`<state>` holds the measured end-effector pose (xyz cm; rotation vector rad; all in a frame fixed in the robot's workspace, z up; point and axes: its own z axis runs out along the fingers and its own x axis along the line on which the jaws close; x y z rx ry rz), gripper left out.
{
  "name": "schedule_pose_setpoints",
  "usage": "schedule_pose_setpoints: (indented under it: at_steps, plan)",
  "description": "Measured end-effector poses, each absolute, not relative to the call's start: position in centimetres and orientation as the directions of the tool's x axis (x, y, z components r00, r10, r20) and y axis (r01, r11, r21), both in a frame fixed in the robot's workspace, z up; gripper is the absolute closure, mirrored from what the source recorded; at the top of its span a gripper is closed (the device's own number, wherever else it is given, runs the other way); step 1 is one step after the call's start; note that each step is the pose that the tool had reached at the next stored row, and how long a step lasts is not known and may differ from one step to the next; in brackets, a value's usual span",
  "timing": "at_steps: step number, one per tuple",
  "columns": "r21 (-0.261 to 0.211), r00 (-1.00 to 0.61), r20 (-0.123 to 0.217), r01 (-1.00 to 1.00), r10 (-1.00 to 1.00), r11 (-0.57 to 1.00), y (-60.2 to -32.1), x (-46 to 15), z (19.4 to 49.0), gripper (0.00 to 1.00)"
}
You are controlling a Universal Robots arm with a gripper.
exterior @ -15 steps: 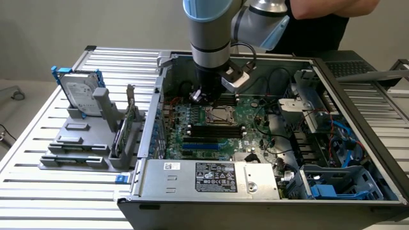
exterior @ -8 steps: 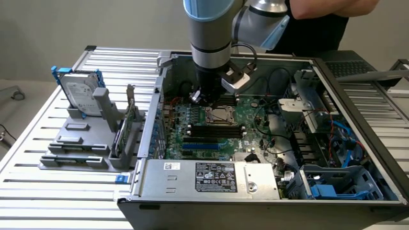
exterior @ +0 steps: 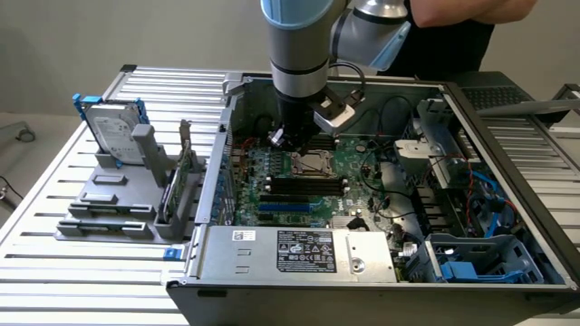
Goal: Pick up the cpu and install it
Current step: 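Install the first cpu locking lever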
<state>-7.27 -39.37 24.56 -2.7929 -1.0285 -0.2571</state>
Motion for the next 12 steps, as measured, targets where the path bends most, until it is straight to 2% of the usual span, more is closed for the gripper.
schedule_pose_setpoints:
  at_steps: [12]
  plan:
    - [-0.077,0.762,0.202,0.639,0.616,-0.765,-40.28,-7.3,24.85,0.89]
